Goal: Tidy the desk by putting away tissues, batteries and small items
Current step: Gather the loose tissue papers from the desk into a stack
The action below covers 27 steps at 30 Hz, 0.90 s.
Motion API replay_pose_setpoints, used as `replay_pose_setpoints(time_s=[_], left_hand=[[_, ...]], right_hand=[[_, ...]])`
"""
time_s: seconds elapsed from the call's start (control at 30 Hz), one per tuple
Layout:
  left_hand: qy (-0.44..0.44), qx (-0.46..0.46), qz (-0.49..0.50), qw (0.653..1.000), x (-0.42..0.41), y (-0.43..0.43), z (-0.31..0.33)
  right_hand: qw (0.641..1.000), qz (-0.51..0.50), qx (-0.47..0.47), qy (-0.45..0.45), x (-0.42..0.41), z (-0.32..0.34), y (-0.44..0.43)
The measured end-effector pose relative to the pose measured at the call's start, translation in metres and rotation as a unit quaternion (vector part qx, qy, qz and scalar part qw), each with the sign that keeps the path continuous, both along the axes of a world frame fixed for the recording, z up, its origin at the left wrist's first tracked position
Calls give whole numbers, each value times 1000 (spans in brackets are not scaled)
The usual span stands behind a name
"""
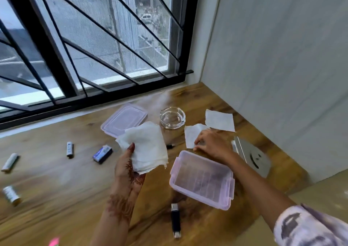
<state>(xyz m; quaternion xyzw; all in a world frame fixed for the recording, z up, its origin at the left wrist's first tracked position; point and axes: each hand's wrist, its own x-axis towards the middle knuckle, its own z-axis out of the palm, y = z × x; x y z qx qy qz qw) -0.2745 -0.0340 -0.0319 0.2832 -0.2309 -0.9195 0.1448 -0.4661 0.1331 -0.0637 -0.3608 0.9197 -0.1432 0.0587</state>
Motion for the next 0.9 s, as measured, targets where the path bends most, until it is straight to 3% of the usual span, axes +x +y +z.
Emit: replay_pose_setpoints(time_s=[0.17,0.23,0.37,0.5,0.7,0.9], left_hand=[[-20,5,9,1000,-13,2,-2],[-22,5,24,999,-16,2,-3],[-5,-6,23,1000,-19,3,3],[-14,11,13,1000,-23,3,11],[24,37,-7,999,-28,7,16],[71,43,-9,997,-36,13,21]], right_hand=[[1000,3,-27,-16,-6,-10,-2],[993,-36,-97,-56,-5,-8,-2],[922,-129,-330,-154,11,20,-14],[888,-75,-425,-162,39,56,-33],[936,136,-311,-92,79,55,-56],[950,206,-229,-55,87,38,-53]])
